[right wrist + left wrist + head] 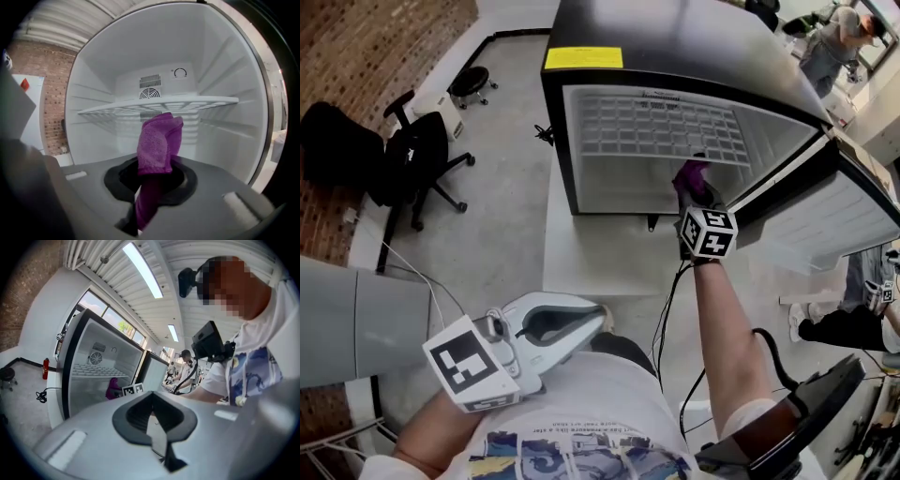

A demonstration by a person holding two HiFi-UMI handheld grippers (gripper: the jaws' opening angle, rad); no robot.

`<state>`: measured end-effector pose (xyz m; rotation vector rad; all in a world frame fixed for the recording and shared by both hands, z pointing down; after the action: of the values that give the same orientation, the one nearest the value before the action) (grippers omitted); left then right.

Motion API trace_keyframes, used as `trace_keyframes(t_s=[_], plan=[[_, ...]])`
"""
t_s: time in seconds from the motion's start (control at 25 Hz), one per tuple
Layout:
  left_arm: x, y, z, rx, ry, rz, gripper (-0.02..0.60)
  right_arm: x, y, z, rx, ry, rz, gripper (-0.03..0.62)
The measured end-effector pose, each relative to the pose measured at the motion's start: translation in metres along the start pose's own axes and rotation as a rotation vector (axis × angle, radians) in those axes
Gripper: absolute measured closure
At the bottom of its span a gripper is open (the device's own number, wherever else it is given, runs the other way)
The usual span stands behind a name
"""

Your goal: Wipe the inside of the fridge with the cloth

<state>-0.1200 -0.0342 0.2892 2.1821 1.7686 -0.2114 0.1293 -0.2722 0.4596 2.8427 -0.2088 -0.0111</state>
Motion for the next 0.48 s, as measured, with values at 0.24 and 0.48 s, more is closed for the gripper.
trace_keyframes(t_s=[0.24,0.48], plan=[[-0.024,0.016,0.007,0.005,-0.008,0.057,0.574,0.052,0.038,0.004,-0.025,-0.014,-0.14,0.542],[-0.045,0.028,0.011,-0.008,-0.017,0.114,0.574,0.07,0.078,-0.001,-0.072,-0.047,-0.183,0.542]])
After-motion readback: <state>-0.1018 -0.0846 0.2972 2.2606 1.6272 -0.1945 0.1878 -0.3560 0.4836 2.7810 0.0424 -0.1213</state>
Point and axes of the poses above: the fingertips, and each gripper's own axes: y forward along the fingers, x to its right, z out of its top, the point moved 2 cm from there along -y, backward along the fingers
